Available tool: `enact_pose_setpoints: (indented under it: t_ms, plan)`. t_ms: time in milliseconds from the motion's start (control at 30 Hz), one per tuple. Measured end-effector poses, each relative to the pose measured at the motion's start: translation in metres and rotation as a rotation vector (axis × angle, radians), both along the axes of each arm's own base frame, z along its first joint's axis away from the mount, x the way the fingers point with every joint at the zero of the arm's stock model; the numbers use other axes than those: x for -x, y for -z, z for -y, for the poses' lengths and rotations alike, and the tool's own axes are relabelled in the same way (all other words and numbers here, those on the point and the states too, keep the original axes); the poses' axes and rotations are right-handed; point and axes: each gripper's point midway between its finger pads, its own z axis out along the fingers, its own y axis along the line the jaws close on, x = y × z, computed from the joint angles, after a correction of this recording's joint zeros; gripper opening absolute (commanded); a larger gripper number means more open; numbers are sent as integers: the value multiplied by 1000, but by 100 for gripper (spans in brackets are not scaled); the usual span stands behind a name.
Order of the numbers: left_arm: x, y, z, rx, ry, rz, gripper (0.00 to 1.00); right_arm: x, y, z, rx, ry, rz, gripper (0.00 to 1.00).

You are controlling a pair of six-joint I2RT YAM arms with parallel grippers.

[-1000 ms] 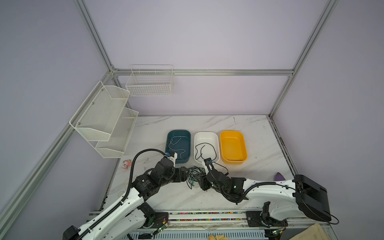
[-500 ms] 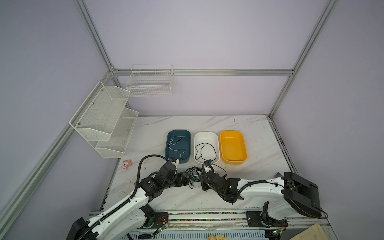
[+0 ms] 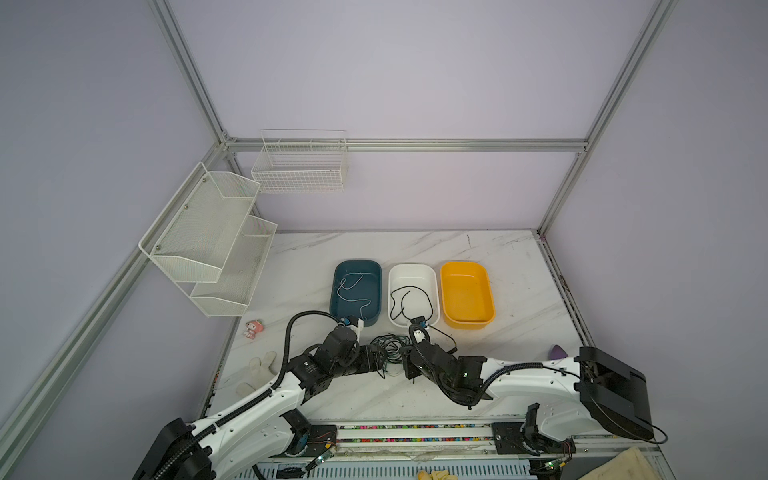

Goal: Untangle the cables

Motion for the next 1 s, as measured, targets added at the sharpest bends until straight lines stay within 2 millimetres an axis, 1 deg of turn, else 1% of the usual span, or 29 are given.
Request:
enact_pose_setpoints:
  t_ms: [100, 233, 300, 500, 600, 633, 800, 867, 967, 1000]
  plan:
    - [-2, 1, 3, 7, 0, -2, 77, -3, -6, 1, -15, 5, 7, 36]
    - [-2, 3, 7, 11, 8, -10, 74, -9, -3, 5, -9, 13, -1, 36]
    - [-2, 3, 8, 13, 10, -8, 70, -10, 2, 5, 5, 9, -9, 36]
    - [-2, 2, 12, 24, 13, -6, 59, -9, 26, 5, 61, -6, -44, 33]
    - [-2, 3, 13, 29, 12, -10, 55, -9, 35, 5, 82, -12, -57, 28]
    - [-1, 4, 13, 29, 12, -11, 54, -9, 36, 5, 87, -14, -59, 24]
    - [1, 8, 11, 24, 13, -18, 50, -10, 35, 6, 86, -12, -56, 10]
    - [1, 9, 11, 23, 12, -19, 48, -10, 29, 6, 73, -12, -48, 6]
    - [3, 12, 10, 19, 12, -25, 47, -11, 11, 5, 34, -16, -26, 0]
    - [3, 12, 10, 18, 13, -27, 47, -11, 6, 5, 23, -18, -18, 0]
